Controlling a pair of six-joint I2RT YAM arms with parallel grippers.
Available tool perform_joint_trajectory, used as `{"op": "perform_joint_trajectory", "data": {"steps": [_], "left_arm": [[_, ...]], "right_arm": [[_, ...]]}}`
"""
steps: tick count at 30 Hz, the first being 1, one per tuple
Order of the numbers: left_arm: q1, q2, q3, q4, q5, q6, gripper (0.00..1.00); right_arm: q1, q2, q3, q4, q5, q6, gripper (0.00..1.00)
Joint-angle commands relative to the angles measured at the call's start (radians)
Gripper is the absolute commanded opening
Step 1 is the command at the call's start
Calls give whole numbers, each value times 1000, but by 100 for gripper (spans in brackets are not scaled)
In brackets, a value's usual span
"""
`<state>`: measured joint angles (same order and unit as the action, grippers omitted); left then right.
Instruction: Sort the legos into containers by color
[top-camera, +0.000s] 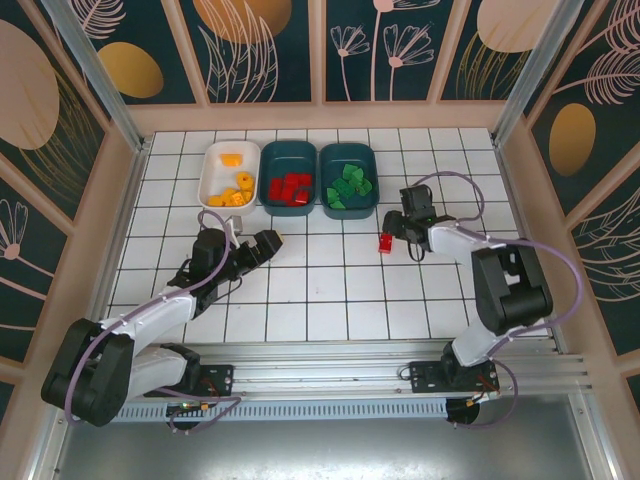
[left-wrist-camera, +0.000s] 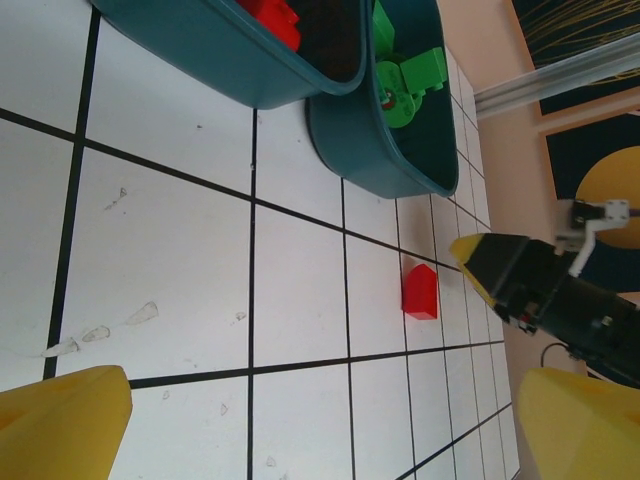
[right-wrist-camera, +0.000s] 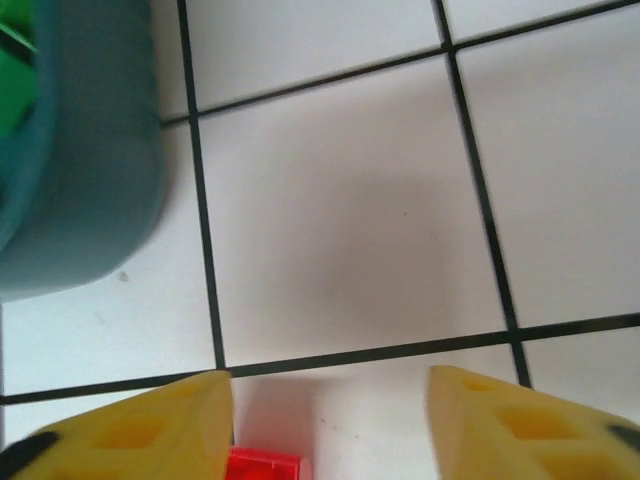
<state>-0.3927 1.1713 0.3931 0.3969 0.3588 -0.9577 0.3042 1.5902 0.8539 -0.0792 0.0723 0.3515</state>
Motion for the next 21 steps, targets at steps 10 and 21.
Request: {"op": "perform_joint_trajectory", "data": {"steps": [10, 21], "left_arm": [[-2, -27, -25, 30, 0, 2, 98], [-1, -77, -39, -19, -42, 8, 99]], "right_arm": [[149, 70, -33, 18, 99, 113, 61], [252, 74, -1, 12, 207, 116, 21]]}}
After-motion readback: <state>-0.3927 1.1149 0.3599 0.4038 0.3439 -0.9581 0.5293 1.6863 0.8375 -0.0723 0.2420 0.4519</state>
